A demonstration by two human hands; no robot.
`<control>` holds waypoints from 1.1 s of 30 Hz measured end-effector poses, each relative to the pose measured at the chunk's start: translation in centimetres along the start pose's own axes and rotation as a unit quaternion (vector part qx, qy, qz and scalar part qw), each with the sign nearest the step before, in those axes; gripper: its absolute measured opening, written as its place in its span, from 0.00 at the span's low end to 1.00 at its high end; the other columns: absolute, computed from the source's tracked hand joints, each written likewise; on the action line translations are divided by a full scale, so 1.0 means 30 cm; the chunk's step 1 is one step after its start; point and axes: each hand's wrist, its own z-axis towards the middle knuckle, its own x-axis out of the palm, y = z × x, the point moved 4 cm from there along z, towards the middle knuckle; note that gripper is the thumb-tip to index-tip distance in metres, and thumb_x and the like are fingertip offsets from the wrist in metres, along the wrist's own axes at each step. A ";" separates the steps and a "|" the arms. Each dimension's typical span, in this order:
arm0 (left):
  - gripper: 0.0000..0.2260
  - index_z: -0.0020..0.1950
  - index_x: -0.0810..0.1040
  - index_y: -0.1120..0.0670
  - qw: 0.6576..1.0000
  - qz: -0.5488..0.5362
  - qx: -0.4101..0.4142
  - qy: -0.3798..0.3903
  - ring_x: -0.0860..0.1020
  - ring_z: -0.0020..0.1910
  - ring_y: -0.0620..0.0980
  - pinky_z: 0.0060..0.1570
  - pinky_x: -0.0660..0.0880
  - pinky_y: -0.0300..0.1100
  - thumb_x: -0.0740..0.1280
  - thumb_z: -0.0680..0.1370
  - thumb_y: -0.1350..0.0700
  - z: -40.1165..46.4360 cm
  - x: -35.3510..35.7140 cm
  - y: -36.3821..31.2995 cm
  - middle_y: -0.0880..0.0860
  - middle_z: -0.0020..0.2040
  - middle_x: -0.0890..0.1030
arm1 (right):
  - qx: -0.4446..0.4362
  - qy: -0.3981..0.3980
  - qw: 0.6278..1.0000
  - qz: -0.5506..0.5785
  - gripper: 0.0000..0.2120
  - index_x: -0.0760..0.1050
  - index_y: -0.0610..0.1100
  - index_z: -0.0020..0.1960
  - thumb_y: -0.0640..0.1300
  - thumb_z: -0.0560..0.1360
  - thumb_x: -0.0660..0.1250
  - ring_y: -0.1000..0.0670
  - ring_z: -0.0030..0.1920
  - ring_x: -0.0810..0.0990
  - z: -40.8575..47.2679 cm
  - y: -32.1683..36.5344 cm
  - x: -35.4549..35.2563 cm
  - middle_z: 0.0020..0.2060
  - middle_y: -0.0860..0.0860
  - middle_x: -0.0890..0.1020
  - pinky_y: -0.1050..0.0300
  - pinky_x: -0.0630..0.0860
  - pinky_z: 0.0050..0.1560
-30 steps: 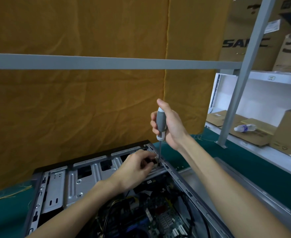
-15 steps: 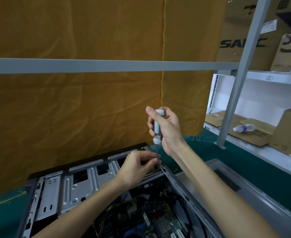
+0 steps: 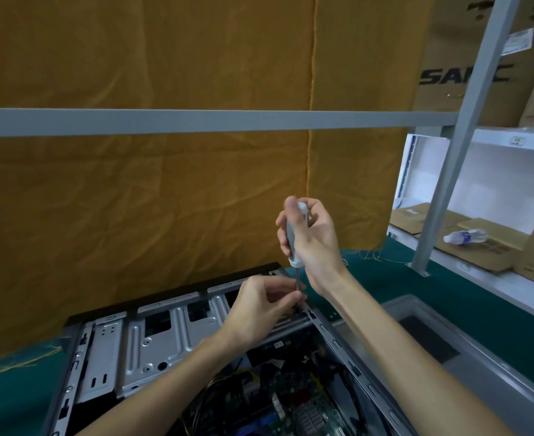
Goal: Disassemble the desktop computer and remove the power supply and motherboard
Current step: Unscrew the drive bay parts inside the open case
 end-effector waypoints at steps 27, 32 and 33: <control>0.05 0.54 0.84 0.49 0.997 0.039 0.049 -0.036 0.85 0.49 0.42 0.52 0.81 0.41 0.72 0.80 0.56 0.000 0.005 -0.014 0.43 0.48 0.86 | 0.013 -0.009 0.999 0.033 0.22 0.72 0.39 0.52 0.58 0.77 0.70 0.49 0.32 0.79 -0.020 -0.005 -0.012 0.36 0.47 0.80 0.55 0.76 0.34; 0.01 0.49 0.85 0.49 0.996 0.052 0.043 -0.062 0.85 0.42 0.42 0.46 0.82 0.42 0.74 0.78 0.54 0.002 -0.004 -0.024 0.44 0.42 0.86 | 0.005 0.000 1.000 0.022 0.22 0.75 0.39 0.56 0.59 0.82 0.63 0.51 0.30 0.77 -0.018 -0.005 -0.006 0.35 0.47 0.81 0.57 0.75 0.32; 0.03 0.45 0.84 0.49 0.993 0.064 0.044 -0.083 0.84 0.39 0.42 0.42 0.82 0.41 0.76 0.76 0.52 0.000 -0.010 -0.024 0.44 0.39 0.86 | -0.001 0.003 1.000 0.007 0.21 0.73 0.40 0.58 0.57 0.79 0.68 0.50 0.31 0.78 -0.018 -0.008 -0.003 0.36 0.48 0.81 0.57 0.76 0.32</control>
